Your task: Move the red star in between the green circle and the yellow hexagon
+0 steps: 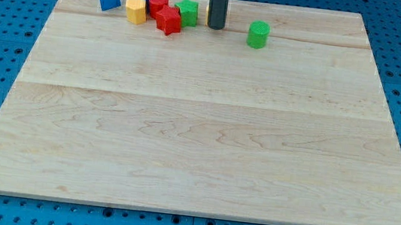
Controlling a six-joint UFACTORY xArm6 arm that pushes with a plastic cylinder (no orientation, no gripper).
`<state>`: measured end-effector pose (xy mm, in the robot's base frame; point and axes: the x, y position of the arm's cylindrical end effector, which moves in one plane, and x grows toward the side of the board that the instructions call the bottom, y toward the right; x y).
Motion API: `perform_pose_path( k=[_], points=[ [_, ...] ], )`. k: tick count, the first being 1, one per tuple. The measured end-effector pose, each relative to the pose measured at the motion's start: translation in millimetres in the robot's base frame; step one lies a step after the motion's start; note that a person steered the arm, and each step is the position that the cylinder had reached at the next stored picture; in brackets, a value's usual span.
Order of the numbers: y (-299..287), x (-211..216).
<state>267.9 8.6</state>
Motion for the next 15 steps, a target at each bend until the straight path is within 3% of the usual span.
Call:
perform_pose_path(
  k=[1,3,4,5,8,10,15],
  points=[
    [-16.9,24.4],
    [-129.0,54.9],
    [-193.9,44.3],
    [-198.3,10.2],
    [-170.6,-23.3],
    [-137.8,10.0],
    [-24.2,19.0]
  ],
)
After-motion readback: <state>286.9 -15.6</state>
